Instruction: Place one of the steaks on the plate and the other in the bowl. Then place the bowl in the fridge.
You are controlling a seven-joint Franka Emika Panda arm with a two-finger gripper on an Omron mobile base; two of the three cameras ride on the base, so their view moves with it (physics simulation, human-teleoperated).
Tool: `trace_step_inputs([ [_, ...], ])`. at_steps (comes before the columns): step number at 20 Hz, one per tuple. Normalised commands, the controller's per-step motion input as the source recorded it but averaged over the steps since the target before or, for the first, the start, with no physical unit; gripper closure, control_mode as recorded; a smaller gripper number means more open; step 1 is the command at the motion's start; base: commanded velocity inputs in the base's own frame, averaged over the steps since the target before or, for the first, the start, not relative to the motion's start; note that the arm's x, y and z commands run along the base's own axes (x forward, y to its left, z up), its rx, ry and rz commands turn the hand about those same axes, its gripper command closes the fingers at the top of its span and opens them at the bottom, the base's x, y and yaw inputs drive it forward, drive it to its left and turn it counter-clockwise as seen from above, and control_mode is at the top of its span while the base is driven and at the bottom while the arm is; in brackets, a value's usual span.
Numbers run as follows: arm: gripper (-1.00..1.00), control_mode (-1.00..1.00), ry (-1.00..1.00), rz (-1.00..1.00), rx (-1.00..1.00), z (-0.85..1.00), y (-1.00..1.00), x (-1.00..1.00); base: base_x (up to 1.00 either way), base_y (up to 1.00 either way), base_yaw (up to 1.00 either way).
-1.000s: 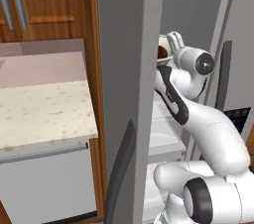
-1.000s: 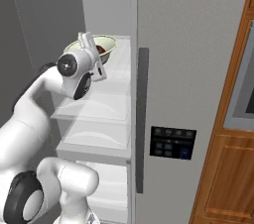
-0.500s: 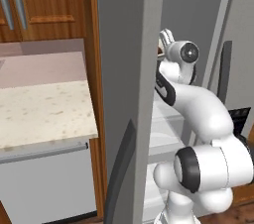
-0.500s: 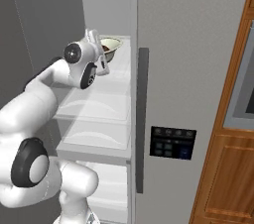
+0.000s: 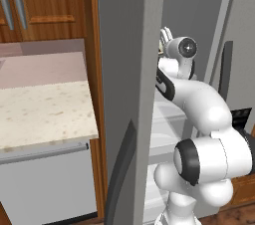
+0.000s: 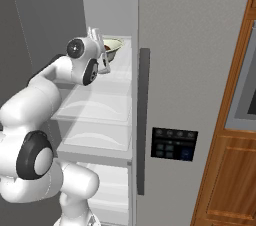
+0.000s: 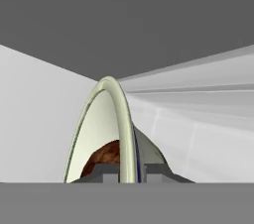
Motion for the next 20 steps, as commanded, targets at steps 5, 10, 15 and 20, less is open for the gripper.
trace_step_inputs([
  [5,1.0,-1.0,0.0,0.0,0.02,-0.23,0.0,0.02,0.0,0.0,0.0],
  [10,1.0,-1.0,0.0,0.0,0.03,-0.18,0.0,0.32,0.0,0.0,0.0],
  [15,1.0,-1.0,0.0,0.0,0.02,-0.1,0.0,0.36,0.0,0.0,0.0],
  [20,1.0,-1.0,0.0,0.0,0.0,-0.02,0.0,0.11,0.0,0.0,0.0],
])
